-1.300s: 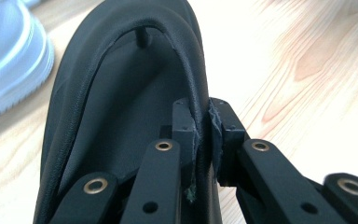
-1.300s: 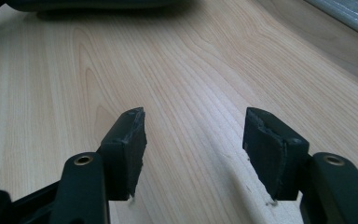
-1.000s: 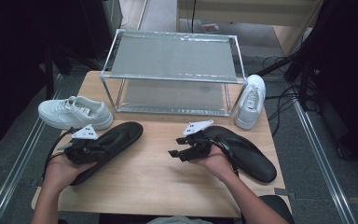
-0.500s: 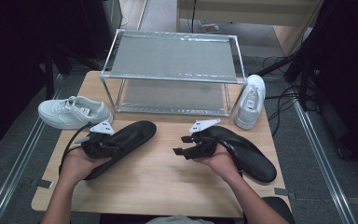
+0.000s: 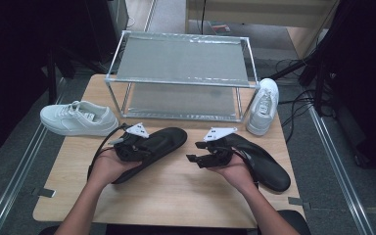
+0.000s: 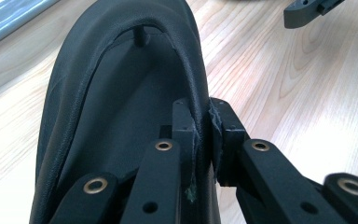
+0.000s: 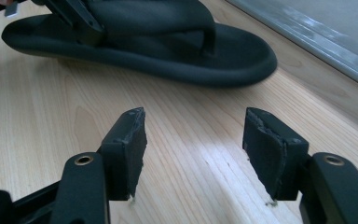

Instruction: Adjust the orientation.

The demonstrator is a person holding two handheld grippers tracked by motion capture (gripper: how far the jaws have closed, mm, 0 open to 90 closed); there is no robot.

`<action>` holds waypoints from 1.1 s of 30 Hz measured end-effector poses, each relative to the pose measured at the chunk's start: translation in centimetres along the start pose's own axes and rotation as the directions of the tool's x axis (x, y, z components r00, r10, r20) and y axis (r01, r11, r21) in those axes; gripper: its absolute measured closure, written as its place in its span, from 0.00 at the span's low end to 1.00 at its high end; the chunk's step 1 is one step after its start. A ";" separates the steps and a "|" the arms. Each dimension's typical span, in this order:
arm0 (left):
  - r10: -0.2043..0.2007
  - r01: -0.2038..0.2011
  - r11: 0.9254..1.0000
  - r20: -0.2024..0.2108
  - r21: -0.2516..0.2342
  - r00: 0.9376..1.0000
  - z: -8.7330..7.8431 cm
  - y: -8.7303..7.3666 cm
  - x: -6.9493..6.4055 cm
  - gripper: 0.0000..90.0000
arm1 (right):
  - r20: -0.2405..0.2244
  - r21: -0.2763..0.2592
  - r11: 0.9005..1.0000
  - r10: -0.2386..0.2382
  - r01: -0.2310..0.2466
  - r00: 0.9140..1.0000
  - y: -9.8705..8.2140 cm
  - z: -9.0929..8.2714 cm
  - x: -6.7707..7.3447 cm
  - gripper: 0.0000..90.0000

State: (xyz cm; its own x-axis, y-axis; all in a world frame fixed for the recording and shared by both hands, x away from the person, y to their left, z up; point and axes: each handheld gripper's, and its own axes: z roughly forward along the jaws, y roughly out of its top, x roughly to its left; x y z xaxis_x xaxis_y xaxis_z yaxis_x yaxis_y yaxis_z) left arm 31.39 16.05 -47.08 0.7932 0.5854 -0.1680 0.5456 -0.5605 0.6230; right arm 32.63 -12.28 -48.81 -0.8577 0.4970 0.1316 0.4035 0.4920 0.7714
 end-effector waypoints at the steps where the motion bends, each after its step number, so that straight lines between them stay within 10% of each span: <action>1: 0.002 -0.002 1.000 -0.001 0.002 1.000 0.4 0.2 -0.1 0.92 | 0.007 0.000 1.000 -0.001 0.001 1.000 -0.1 -0.1 0.0 0.46; 21: -0.009 0.009 1.000 0.047 -0.002 0.999 5.5 0.5 -1.8 0.88 | 0.064 0.016 1.000 0.003 -0.004 0.998 -1.3 -0.9 0.1 0.47; 25: -0.041 0.040 0.999 0.070 0.017 0.997 5.4 0.4 -1.6 0.64 | 0.059 0.015 1.000 -0.003 0.002 0.998 -1.3 -0.8 0.3 0.46; 33: -0.031 0.031 1.000 0.072 0.000 0.997 3.2 -0.2 -1.7 0.49 | 0.058 0.006 1.000 0.011 -0.011 0.998 -1.2 -0.6 0.3 0.45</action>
State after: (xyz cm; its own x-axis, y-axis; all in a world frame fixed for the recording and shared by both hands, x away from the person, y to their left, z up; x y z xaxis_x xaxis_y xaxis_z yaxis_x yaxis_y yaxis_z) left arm 30.82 13.34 -49.34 0.7933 0.5588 -0.2416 0.5699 -0.5421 0.6176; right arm 31.67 -13.16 -49.27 -0.8335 0.5427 0.1035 0.4148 0.4910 0.7660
